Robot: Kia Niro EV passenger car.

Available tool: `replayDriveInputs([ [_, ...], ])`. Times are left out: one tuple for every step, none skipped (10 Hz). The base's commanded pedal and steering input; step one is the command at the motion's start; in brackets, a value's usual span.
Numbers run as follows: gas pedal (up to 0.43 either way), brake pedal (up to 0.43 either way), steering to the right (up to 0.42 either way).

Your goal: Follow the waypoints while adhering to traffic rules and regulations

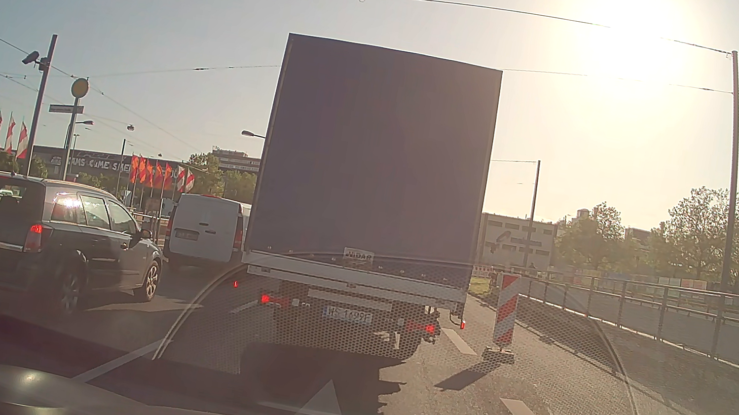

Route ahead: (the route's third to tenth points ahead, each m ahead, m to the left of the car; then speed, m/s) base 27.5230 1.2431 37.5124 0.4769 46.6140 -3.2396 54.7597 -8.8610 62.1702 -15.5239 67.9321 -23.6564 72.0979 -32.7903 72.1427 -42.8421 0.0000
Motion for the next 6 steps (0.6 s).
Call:
replayDriveInputs([
  [0.0,0.0,0.003],
  [0.0,0.0,0.003],
  [0.0,0.0,0.002],
  [0.0,0.0,0.003],
  [0.0,0.0,0.003],
  [0.0,0.0,0.002],
])
